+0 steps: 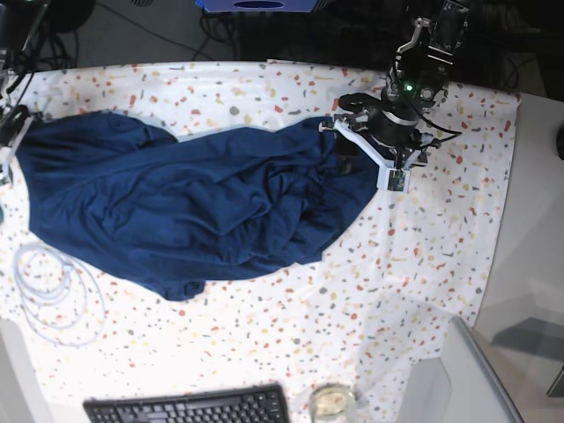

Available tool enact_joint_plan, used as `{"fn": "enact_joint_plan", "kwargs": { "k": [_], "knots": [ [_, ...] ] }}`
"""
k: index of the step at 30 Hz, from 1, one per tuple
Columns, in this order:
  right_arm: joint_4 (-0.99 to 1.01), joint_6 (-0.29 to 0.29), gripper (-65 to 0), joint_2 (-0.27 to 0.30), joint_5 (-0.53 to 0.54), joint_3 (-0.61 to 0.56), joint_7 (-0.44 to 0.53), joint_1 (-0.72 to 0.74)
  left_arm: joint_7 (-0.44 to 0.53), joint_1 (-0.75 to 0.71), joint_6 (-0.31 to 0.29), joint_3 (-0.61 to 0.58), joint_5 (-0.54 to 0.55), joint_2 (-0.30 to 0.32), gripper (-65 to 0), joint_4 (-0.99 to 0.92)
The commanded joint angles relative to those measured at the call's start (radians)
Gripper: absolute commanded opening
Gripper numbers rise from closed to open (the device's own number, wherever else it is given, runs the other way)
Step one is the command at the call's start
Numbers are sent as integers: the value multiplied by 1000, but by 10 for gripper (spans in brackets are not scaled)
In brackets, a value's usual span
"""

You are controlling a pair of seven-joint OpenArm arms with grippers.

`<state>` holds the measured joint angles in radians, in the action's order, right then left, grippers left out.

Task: Layout the t-shirt on the table in an organized manner, then fold the t-shirt properly
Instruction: 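Grasp the shirt edge with the left gripper and pull it outward, then grasp shirt edges with both grippers and pull them apart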

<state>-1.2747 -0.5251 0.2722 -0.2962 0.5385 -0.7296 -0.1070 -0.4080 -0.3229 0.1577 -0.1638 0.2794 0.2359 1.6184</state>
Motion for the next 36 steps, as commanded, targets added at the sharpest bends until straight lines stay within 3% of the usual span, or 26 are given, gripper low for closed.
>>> {"fn": "enact_joint_plan", "kwargs": {
  "k": [1,4,7,11,14,18,23,28,33,34,36],
  "knots": [
    [-20,4,-642,22,5,18,11,13,14,-11,1,0,2,1,-230,30],
    [-39,3,-614,16,36,45,11,14,14,-34,1,0,-1,-2,-230,64],
    [-153,-22,-474,11,81,61,11,-26,14,-60,1,2,2,0,-230,112],
    [-360,-163,-270,-21,239,59,11,-148,14,-115,1,2,-2,1,-230,155],
    [-463,-173,-201,-80,300,13,11,-205,14,-146,1,2,-2,1,-230,150],
    [-497,-173,-243,-95,299,-130,3,-225,16,-172,1,0,-2,0,-232,136],
    [-495,-173,-246,-116,299,-321,3,-254,16,-160,1,2,-2,0,-232,72],
    [-475,-173,-245,-158,217,-389,6,-247,16,-103,1,-4,-4,-34,-232,-22],
    [-320,-173,-258,-178,147,-410,11,-168,16,-54,1,-7,-4,-50,-232,-57],
    [-290,-173,-287,-178,136,-409,11,-156,16,-45,1,-7,-4,-51,-232,-59],
    [-267,-173,-416,-167,133,-409,6,-155,16,-26,1,-6,-4,-50,-232,-74]
  ]
}}
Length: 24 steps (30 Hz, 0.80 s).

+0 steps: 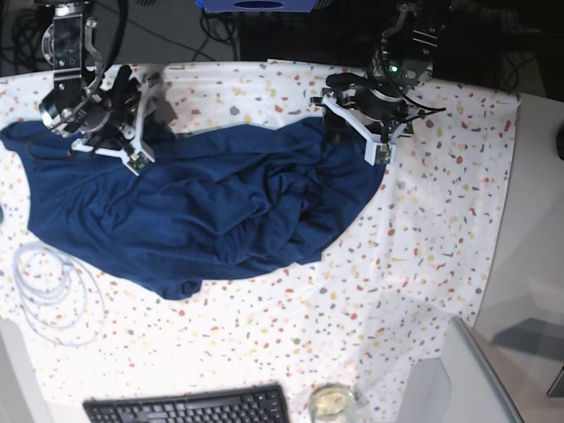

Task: Layout the t-shirt on the table in an organized manner, then fold the t-shirt properly
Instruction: 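Grasp shirt edges with both grippers and pull them apart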

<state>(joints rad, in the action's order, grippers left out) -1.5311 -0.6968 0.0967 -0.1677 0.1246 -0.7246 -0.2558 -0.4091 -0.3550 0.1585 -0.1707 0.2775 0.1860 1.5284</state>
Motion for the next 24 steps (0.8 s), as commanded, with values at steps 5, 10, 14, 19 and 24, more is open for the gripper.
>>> {"fn": "enact_joint_plan", "kwargs": {
  "k": [5,10,14,19,24],
  "knots": [
    [-101,-1,-632,33,0,4,-3,-78,17,60,0,0,-2,0,-232,-10],
    [-220,-1,-650,113,1,-1,-59,-153,17,93,0,0,-2,0,-232,-10],
    [-263,-1,-650,191,1,5,-151,-139,17,110,0,0,-2,0,-232,-10],
    [-200,-1,-650,243,0,7,-168,-112,17,112,0,7,-2,4,-232,-6],
    [-170,-1,-572,252,0,30,-192,-76,17,103,0,1,-2,5,-232,8]
  ]
}}
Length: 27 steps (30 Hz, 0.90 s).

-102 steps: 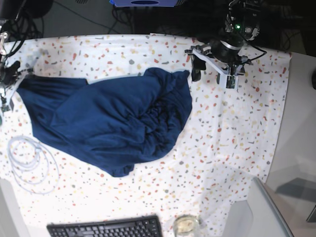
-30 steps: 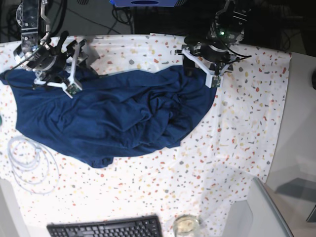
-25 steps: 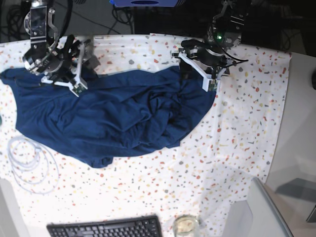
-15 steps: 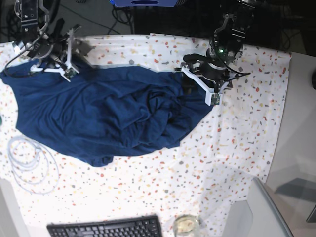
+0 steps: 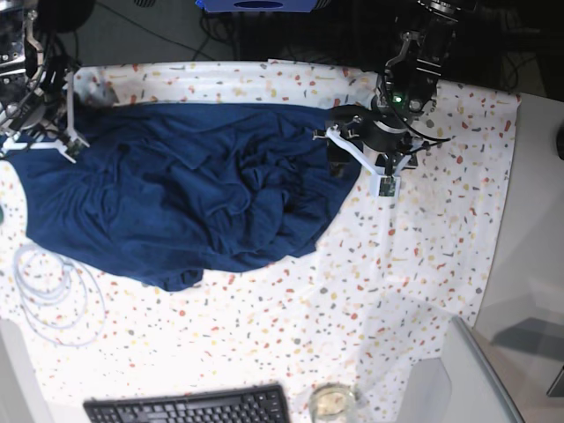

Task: Layout the t-shirt on the table in an organized manner, then fold the t-shirt properly
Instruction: 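Grasp shirt edges with both grippers and pull them apart, then reach both grippers into the shirt's middle and grasp the fabric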

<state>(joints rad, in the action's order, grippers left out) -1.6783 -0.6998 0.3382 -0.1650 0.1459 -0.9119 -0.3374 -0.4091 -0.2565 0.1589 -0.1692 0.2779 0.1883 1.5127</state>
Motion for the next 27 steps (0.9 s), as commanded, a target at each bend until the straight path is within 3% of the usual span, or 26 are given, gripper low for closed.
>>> {"fn": "enact_joint_plan", "kwargs": {
  "k": [1,4,6,7,11,15,19,21,24,27],
  "knots": [
    [-50,2,-504,8,-3,14,-26,4,17,3,0,-3,1,3,-232,38],
    [-164,2,-300,-21,-3,34,-59,-13,16,-23,0,-3,4,-3,-232,88],
    [-230,2,-201,-35,-3,59,-54,-29,16,-33,0,-3,4,-11,-232,124],
    [-247,2,-182,-50,-3,70,-52,-25,16,-34,0,-3,4,-17,-232,134],
    [-220,2,-198,-123,-3,126,7,56,19,-40,0,-3,4,-22,-232,124],
    [-67,2,-200,-175,-3,234,69,240,22,9,0,-2,7,-45,-232,107],
    [211,2,-200,-172,-3,294,115,458,17,118,0,-3,5,-103,-232,30],
    [349,2,-216,-144,-5,291,130,528,17,182,0,-36,-2,-148,-232,-41],
    [449,2,-291,-120,-5,268,136,567,16,263,0,-137,-2,-164,-234,-142],
    [450,2,-426,-120,-5,235,136,541,16,293,0,-224,-1,-164,-273,-214]
  ]
}}
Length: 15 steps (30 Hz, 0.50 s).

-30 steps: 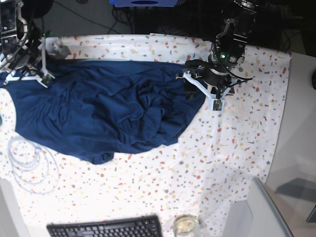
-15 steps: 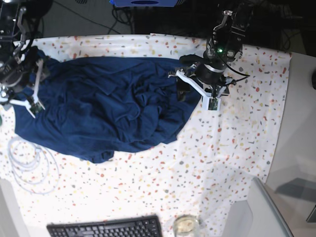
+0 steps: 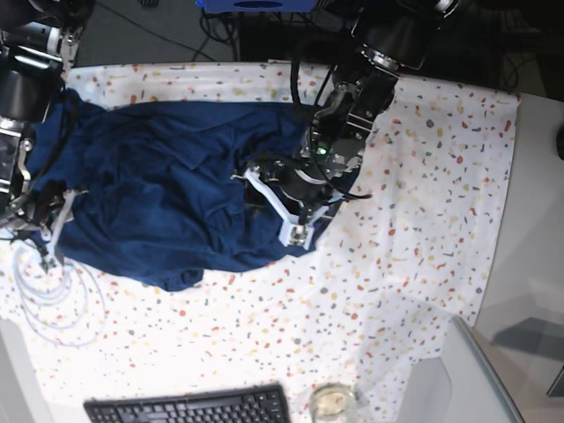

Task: Layout the t-shirt on the table in an organized manner, then fold the t-shirt properly
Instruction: 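Reach both grippers into the shirt's middle and grasp the fabric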

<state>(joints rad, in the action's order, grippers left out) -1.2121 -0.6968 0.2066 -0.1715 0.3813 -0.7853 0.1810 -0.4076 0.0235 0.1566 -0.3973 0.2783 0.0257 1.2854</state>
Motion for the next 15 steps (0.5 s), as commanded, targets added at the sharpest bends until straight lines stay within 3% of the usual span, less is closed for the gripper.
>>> {"fn": "enact_joint_plan", "kwargs": {
  "k": [1,4,6,12,15],
  "knots": [
    [-8,-1,-482,15,2,-15,10,18,14,20,2,-10,-1,-2,-326,-26],
    [88,-1,-618,18,2,-38,39,36,22,74,2,-13,-1,-5,-540,-184],
    [208,-1,-623,18,2,-37,114,71,28,134,2,-13,-1,-13,-650,-293],
    [547,-1,-620,18,5,-41,389,200,158,273,4,-12,-1,-17,-650,-513],
    [661,67,-620,20,5,-46,501,291,209,359,4,-12,2,-20,-650,-620]
  ]
}}
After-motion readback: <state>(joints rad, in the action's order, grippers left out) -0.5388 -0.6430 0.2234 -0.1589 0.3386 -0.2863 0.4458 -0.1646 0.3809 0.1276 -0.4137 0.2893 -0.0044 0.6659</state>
